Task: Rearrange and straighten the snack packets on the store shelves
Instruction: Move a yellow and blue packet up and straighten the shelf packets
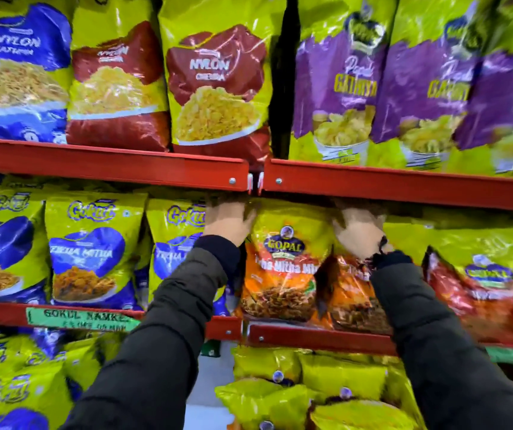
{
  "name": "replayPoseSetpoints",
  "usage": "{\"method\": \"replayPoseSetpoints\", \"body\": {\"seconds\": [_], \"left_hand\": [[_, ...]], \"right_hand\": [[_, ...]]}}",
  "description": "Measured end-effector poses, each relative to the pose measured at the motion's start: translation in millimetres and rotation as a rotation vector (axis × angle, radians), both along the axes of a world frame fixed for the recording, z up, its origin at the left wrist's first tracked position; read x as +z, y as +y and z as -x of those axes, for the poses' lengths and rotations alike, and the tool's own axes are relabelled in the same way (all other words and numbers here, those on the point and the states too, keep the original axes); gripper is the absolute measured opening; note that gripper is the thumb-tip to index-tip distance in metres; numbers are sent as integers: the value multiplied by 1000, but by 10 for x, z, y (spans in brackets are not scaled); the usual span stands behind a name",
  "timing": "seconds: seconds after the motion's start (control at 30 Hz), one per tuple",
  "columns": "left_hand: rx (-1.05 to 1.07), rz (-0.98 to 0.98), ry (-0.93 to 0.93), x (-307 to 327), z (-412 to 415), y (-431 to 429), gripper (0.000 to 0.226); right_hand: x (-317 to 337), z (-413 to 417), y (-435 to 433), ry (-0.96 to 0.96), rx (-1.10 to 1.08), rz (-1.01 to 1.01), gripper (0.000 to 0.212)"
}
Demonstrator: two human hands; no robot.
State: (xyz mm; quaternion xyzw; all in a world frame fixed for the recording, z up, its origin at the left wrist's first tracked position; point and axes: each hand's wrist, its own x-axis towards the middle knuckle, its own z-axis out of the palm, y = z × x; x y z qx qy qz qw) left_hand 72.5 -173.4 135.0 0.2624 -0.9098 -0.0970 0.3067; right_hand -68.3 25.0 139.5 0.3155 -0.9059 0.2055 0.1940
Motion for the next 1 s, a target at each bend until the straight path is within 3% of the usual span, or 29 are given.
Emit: {"method": "replayPoseSetpoints", "body": {"seconds": [0.07, 0.2, 0.33, 0.47, 0.73, 0.9, 1.0], "left_hand": [[60, 31, 28, 58, -2, 34, 44], [178, 66, 4, 98, -52, -21, 46], [208, 40, -66, 133, 3, 42, 48], [204, 78, -15, 116, 25, 175, 40], [198, 117, 103, -122, 396, 843, 60], [22, 233, 80, -126, 760, 1319, 48], [-80, 178, 51, -80, 939, 1369, 40]], "right_hand": [[24, 101, 65, 5, 47, -53, 42], [111, 155, 169, -21, 142, 59, 38], [102, 189, 114, -55, 176, 86, 40], [123, 291, 175, -103, 198, 53, 40], [54, 621, 803, -45, 50, 135, 97], [36, 860, 1312, -53, -46, 163, 83], [58, 920, 1552, -32, -1, 168, 50]]}}
